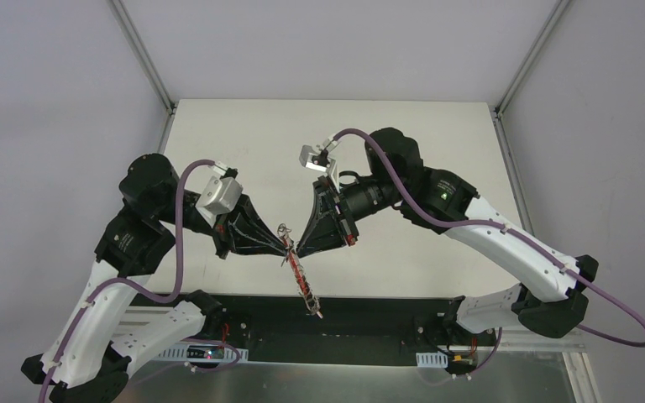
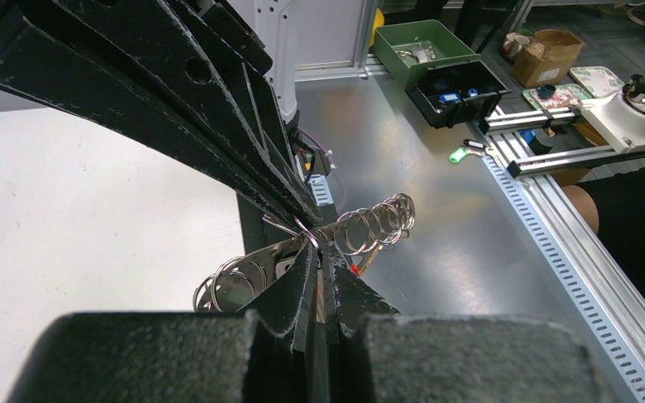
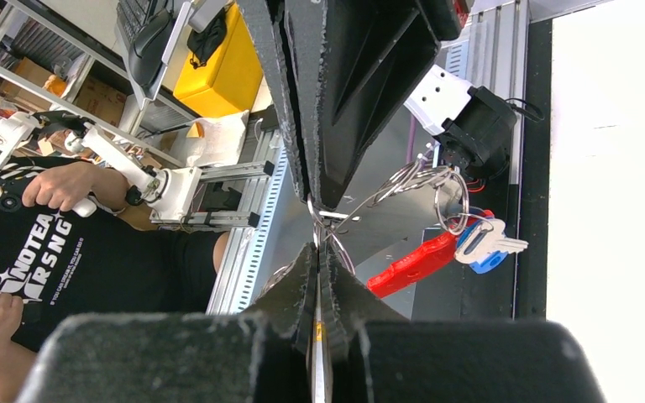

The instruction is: Put the keys on the keyring

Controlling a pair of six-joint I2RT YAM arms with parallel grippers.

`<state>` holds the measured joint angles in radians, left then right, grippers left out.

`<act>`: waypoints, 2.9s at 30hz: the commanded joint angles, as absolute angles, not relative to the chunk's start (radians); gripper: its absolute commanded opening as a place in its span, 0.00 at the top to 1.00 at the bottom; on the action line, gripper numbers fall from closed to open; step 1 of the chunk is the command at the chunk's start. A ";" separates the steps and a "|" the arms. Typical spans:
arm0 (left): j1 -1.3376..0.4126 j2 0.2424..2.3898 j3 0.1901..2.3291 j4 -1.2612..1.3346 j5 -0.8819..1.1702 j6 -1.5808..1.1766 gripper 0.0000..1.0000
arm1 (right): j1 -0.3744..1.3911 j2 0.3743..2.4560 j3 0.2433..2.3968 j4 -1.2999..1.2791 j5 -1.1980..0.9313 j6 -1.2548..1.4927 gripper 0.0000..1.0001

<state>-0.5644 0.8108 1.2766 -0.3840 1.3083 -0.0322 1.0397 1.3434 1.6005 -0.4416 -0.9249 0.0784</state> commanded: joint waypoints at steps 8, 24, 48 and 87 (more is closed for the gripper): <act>-0.578 0.793 1.265 -0.360 1.380 -0.009 1.00 | 1.035 1.288 1.610 -0.331 -0.802 0.087 1.00; -0.578 0.794 1.255 -0.360 1.366 -0.009 1.00 | 1.038 1.230 1.535 -0.238 -0.706 0.089 1.00; -0.577 0.782 1.300 -0.353 1.049 -0.054 0.56 | 1.133 1.073 1.362 -0.078 -0.528 -0.291 1.00; -0.578 0.719 1.220 0.086 1.010 -0.280 0.59 | 1.199 1.068 1.278 0.393 -0.463 -0.342 1.00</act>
